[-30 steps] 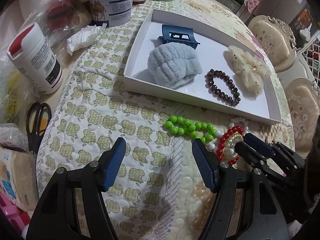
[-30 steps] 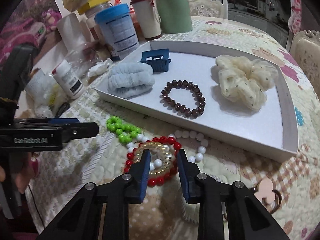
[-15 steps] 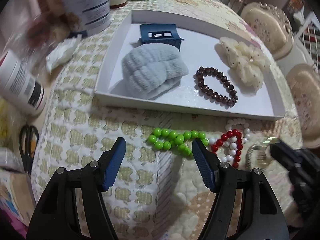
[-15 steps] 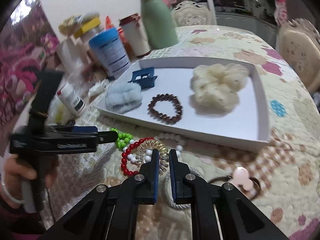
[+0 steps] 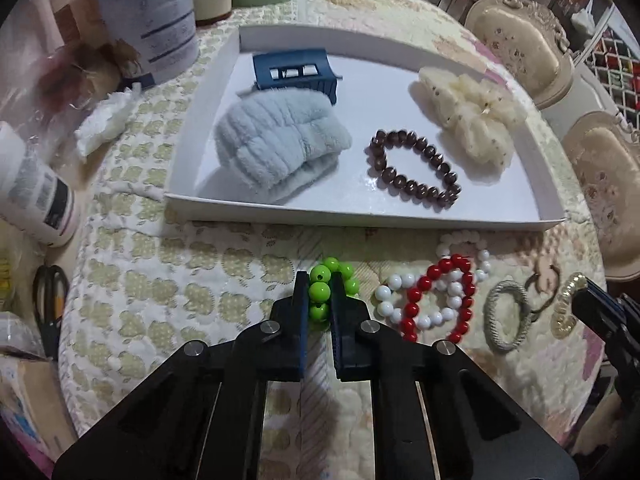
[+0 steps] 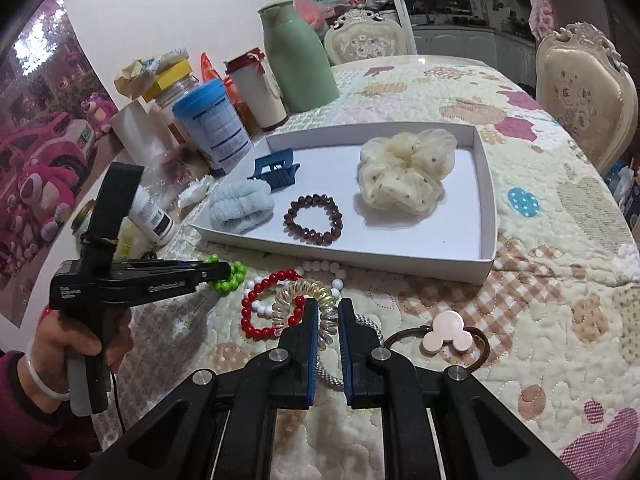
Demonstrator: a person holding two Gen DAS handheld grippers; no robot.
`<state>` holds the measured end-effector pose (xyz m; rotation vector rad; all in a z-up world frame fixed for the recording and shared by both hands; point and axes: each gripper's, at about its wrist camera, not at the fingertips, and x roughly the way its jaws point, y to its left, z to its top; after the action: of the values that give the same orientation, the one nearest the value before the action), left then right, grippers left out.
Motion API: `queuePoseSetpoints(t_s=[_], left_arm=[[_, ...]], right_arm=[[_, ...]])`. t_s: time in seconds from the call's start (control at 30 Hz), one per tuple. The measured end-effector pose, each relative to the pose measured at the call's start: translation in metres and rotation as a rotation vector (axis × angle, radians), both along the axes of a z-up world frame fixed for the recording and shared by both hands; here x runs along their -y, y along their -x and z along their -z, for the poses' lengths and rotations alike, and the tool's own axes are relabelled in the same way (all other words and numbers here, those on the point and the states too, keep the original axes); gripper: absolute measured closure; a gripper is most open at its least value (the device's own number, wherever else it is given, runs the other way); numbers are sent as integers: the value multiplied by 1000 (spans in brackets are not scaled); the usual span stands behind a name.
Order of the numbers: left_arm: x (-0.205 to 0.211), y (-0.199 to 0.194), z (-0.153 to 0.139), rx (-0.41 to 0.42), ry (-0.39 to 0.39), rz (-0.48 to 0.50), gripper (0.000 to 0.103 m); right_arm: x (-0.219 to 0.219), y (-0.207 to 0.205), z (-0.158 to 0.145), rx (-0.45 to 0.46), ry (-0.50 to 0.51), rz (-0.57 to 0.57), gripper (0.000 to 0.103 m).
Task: Organize jewelry
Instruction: 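Grasp the coiled hair ties with the right tool while the left tool grasps the green bead strand, then carry the hair ties and green beads into the white tray and open both tools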
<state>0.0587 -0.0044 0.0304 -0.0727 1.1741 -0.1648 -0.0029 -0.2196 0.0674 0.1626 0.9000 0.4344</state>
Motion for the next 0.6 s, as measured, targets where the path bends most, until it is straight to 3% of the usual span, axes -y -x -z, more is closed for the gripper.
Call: queuePoseSetpoints(t_s=[0.27,0.6], left_arm=[[-10,12,-51,57,71,-18,95],[4,2,-101,158,14,-16,95]], right_arm=[[2,2,-19,36,-6,-10,94],[1,-4,-40,81,4,-25,94]])
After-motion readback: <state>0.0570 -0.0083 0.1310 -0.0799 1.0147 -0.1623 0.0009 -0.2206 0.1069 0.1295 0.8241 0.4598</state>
